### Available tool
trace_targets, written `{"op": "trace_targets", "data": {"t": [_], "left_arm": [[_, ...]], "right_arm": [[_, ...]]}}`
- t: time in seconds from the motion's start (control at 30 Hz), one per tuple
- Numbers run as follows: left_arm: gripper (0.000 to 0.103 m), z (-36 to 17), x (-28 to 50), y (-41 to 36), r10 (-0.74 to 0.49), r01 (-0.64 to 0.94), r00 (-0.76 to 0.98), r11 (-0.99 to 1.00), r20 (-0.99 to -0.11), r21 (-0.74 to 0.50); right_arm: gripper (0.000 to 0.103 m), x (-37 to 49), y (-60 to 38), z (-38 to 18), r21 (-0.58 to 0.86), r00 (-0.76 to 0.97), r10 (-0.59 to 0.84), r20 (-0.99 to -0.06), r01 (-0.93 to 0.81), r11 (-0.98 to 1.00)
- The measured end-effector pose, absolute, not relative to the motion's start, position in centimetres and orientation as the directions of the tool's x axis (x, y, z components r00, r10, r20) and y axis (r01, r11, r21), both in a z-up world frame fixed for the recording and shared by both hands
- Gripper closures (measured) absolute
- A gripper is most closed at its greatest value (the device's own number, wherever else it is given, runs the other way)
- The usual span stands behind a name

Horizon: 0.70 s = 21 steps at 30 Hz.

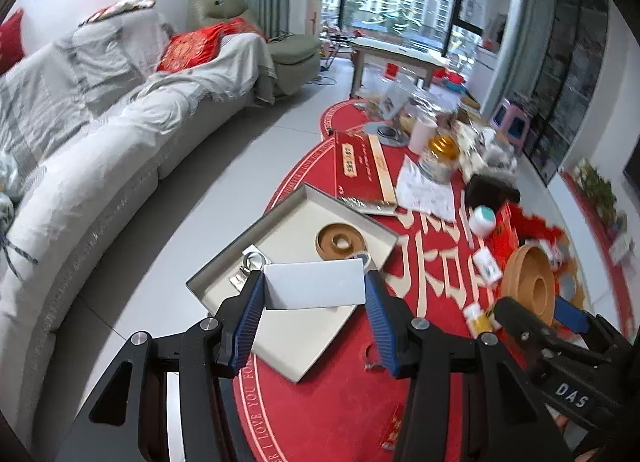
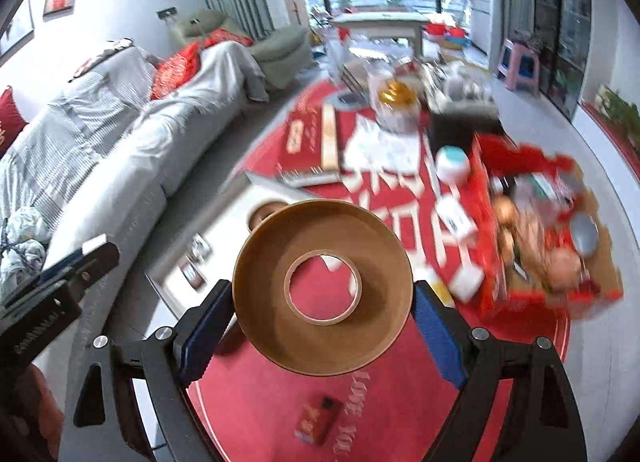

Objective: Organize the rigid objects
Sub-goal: 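Carry the card and cork ring into the white tray and release both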

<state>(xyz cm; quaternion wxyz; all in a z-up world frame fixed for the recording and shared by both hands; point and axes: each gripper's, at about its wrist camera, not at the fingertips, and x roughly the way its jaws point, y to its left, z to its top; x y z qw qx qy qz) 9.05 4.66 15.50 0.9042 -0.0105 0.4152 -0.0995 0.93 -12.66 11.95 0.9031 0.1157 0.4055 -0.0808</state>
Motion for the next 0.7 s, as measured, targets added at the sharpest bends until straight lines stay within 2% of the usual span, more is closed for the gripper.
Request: {"op": "trace_targets", "data": {"t": [0.43, 0.7], "left_arm": [[0.049, 17.2, 15.6, 7.0, -0.139, 0.055, 0.674, 0.989, -0.726, -0.138], [0.049, 13.5, 17.9, 8.2, -0.1, -0.005, 0.617, 0.991, -0.781, -0.131]], "right_arm": [[0.014, 9.8, -11.2, 18.0, 0.123, 0.733, -0.024, -0.68, 0.147, 0.982], [0.014, 13.6, -9.5, 14.3, 0.111, 0.668, 0.009, -0.744, 0.111, 0.988]]}}
